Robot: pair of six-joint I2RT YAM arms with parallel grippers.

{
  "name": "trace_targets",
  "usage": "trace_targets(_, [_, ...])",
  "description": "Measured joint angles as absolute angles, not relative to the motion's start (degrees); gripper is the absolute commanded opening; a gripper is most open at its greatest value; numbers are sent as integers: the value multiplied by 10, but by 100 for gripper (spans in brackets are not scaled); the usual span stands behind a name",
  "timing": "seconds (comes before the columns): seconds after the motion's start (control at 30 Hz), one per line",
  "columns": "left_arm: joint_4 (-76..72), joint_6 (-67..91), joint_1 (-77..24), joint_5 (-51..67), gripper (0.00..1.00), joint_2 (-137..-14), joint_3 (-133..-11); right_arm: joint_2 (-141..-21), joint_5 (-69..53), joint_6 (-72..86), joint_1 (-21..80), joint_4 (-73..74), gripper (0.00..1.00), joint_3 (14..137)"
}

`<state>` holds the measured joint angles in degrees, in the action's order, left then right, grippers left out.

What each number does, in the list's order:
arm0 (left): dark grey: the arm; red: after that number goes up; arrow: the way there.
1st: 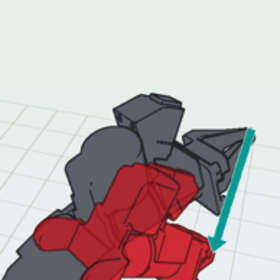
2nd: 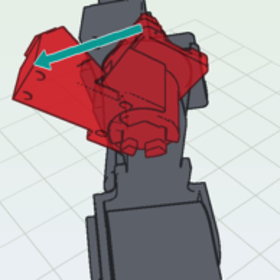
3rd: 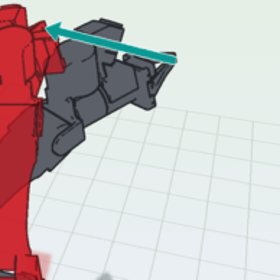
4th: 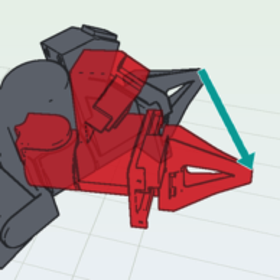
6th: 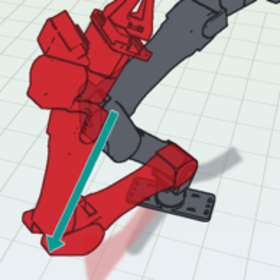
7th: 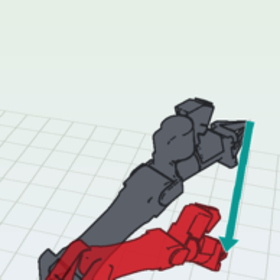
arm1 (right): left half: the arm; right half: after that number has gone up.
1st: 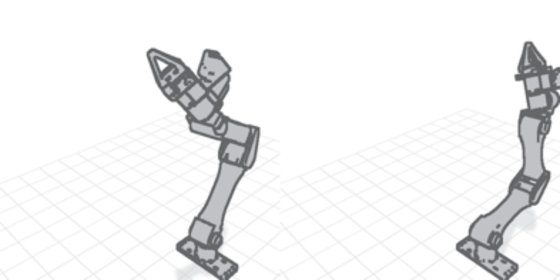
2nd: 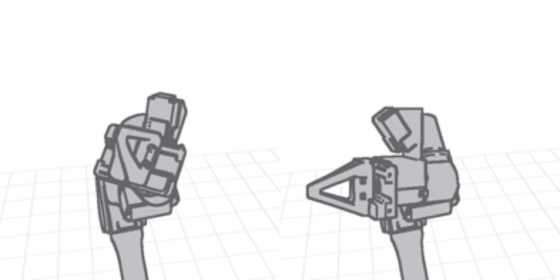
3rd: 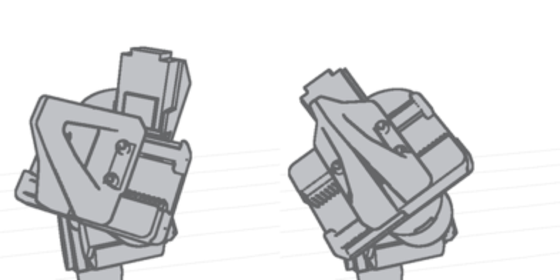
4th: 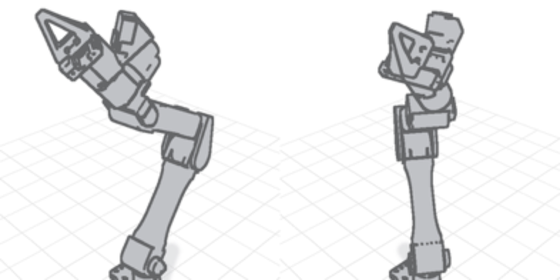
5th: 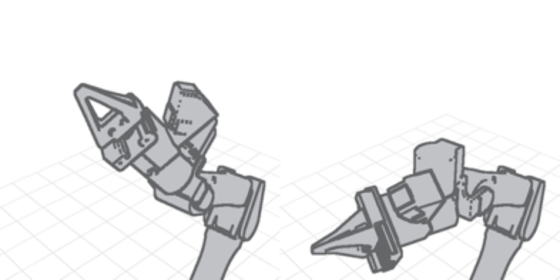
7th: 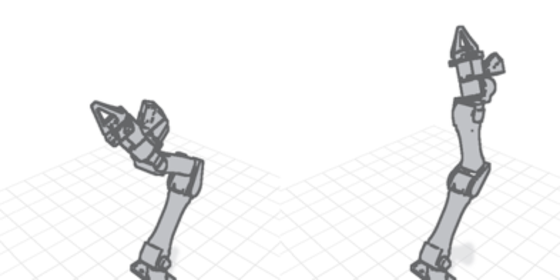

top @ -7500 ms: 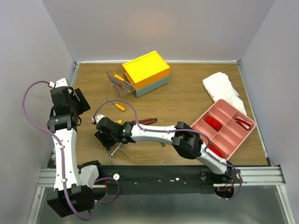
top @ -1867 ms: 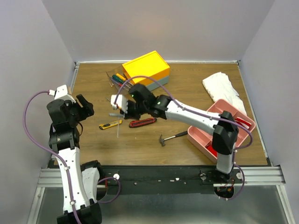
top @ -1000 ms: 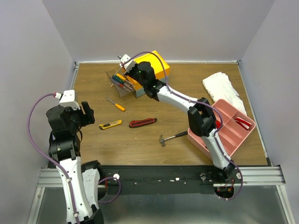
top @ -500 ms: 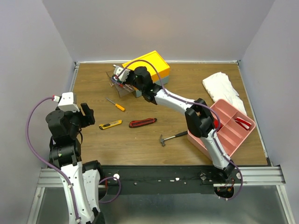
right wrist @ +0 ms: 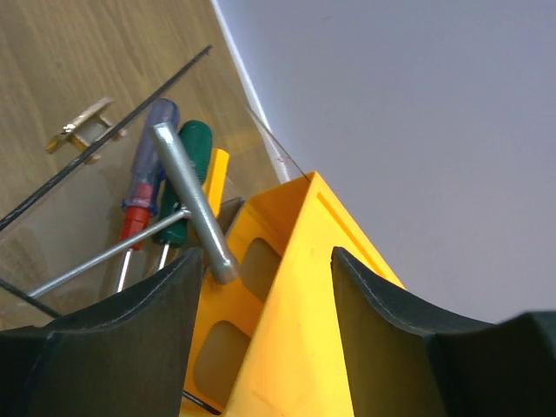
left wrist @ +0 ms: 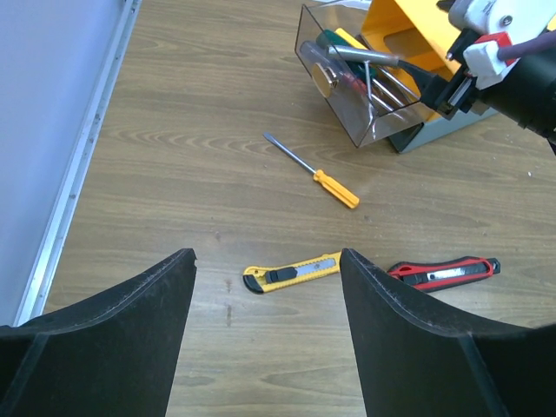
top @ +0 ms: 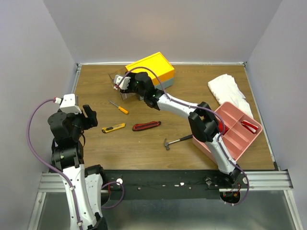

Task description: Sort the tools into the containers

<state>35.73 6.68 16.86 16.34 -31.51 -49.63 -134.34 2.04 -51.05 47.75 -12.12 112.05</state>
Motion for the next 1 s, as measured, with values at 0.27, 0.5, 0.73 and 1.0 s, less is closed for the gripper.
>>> trace_targets(0.27, [327,87,169,182,78,-347,-471,-1306,83,-503,480,-160,70,1081])
trace_targets(0.5, [314,46,169,215,78,-419,-467,-1181,69,-419,478,-125,75,1000])
trace_targets(0.73, [312,6,169,227,78,-479,-467,-1112,-15,-296,469,-7,74,1003])
trace_targets(1.0, [255,26,164,241,72,-616,-470,-1110,-84,-197,439,86,66,955])
